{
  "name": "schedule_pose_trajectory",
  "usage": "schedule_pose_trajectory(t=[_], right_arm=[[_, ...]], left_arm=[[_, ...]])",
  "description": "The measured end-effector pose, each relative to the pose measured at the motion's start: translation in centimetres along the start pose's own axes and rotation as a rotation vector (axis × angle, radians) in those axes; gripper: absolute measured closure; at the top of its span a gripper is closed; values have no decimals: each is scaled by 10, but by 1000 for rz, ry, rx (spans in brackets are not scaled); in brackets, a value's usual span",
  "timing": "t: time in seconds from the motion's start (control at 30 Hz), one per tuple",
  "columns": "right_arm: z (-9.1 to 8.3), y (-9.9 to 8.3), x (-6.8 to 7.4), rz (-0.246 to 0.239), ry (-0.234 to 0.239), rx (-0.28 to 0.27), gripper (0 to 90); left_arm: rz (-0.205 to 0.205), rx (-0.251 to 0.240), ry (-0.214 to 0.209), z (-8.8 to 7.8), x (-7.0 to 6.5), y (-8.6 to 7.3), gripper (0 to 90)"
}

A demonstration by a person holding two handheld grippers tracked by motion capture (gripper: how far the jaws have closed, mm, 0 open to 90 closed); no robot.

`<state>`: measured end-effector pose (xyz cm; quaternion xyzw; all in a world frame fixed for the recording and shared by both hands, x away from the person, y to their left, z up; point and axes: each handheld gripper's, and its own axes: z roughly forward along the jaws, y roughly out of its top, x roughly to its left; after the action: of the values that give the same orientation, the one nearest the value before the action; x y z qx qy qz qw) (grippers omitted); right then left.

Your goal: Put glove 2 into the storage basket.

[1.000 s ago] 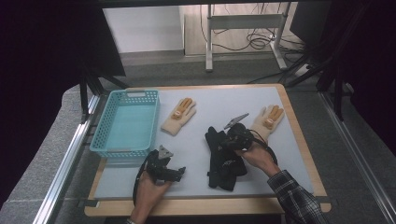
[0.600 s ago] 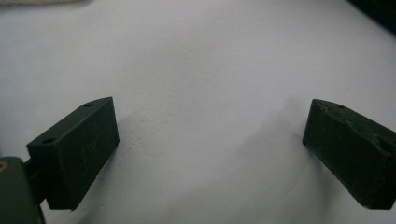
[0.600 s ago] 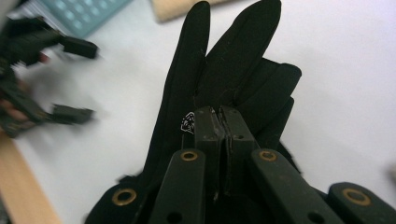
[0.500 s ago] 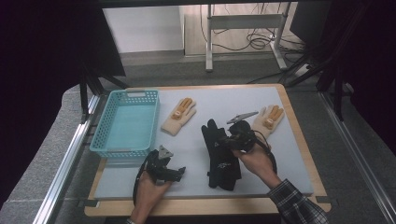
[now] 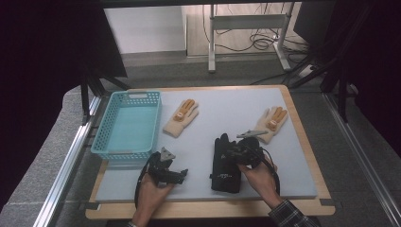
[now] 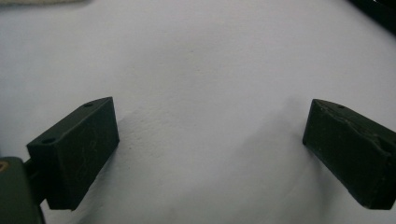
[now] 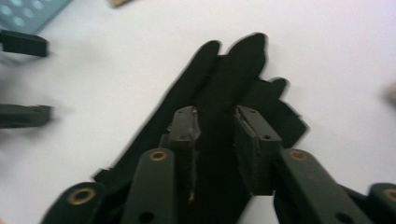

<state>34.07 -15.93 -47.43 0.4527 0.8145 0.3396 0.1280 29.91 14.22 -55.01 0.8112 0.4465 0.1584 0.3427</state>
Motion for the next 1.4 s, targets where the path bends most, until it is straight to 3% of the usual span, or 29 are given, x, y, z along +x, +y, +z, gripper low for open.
schedule_pose_trajectory(t=[0.13, 0.3, 0.47, 0.67, 0.83, 0.9, 1.23, 1.4], right_arm=[[-2, 5, -12, -64, -38, -35, 640], [-3, 5, -23, -133, -6, -26, 656], [-11, -13, -38, -155, 39, -16, 697], [-10, -43, -48, -154, 108, 39, 836], [-2, -60, -36, -192, 182, 78, 859], [1, -61, -28, -210, 186, 72, 859], [21, -48, -1, -254, 224, 59, 825], [35, -39, 16, -295, 229, 41, 805]], left_arm=[[-3, -3, 0, 0, 0, 0, 37], [0, 0, -1, 0, 0, 0, 37], [-2, 0, -1, 0, 0, 0, 37], [-2, 0, 0, 0, 0, 0, 37], [-1, -1, -1, 0, 0, 0, 37], [-2, -1, -2, 0, 0, 0, 38], [13, 2, -1, -2, 2, -1, 40], [-1, 4, 1, -7, 12, -6, 31]])
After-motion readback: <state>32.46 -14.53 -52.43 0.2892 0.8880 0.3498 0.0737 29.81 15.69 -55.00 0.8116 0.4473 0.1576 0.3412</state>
